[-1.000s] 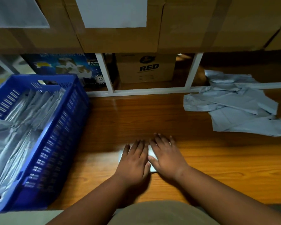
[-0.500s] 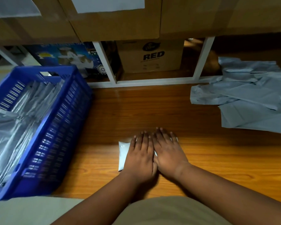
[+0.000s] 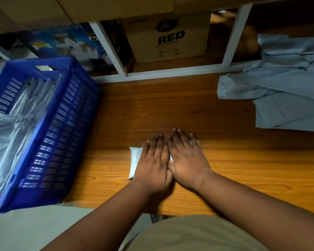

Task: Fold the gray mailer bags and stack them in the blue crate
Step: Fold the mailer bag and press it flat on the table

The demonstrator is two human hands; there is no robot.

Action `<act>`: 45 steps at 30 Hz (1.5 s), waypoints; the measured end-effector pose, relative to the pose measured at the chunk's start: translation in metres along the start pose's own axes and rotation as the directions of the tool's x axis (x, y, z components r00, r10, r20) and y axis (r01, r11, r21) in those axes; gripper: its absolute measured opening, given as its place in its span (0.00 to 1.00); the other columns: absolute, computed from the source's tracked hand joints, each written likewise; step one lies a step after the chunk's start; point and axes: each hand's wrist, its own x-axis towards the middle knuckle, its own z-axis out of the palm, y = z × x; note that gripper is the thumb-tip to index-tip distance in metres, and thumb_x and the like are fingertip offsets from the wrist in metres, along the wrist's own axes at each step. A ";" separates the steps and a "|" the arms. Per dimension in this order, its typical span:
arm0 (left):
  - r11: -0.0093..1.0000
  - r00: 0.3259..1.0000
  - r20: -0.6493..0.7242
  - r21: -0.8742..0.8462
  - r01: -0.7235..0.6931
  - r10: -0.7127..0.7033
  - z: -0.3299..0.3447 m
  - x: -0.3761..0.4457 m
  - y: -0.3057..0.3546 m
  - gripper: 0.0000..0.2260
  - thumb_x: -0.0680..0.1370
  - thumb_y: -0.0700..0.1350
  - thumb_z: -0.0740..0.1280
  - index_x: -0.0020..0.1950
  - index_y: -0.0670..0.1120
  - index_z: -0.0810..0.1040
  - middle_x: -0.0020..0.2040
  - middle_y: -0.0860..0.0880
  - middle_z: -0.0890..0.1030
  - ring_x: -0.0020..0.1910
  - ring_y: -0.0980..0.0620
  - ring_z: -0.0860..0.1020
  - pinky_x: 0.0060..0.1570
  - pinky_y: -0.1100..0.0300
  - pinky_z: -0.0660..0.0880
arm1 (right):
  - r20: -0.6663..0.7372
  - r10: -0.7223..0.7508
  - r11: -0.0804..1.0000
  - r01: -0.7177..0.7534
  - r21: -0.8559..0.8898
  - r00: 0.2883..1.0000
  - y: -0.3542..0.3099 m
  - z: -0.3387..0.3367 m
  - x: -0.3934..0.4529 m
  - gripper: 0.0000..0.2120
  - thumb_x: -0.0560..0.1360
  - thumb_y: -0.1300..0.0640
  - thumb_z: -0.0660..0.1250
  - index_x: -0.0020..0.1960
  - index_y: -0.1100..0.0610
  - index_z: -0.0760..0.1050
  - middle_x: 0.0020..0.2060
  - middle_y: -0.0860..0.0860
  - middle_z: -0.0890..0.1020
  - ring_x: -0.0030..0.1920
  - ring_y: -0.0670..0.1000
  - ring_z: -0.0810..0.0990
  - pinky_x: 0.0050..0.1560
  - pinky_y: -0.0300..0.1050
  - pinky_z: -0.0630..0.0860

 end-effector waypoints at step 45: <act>0.981 0.987 0.061 -0.122 0.153 -0.147 0.004 -0.054 -0.066 0.33 0.86 0.61 0.42 0.87 0.46 0.43 0.87 0.46 0.40 0.86 0.48 0.38 0.83 0.45 0.42 | 0.072 -0.069 0.998 0.069 0.006 0.995 -0.059 -0.018 0.016 0.36 0.85 0.38 0.42 0.88 0.55 0.44 0.87 0.54 0.44 0.86 0.54 0.40 0.83 0.56 0.35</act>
